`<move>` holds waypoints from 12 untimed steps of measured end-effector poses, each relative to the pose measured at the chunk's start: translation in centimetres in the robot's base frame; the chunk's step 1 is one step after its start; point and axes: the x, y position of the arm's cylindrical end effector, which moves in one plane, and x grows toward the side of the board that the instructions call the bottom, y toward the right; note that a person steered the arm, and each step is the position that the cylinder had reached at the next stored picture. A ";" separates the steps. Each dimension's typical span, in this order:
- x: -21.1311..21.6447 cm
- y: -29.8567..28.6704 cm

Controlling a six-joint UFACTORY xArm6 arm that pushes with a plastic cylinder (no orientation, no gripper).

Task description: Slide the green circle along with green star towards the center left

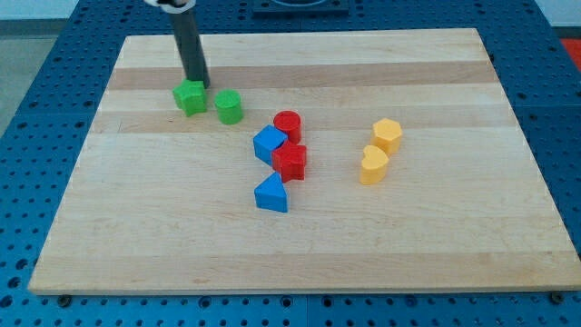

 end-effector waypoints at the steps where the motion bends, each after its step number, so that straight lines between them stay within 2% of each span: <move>1: 1.6 -2.3; 2: 3.3 -4.5; 3: 2.0 -3.9; 4: -3.7 0.1; 5: -6.9 7.9; 6: -2.3 13.5; 7: 0.9 13.6; 9: 0.9 13.1; 12: 2.4 8.1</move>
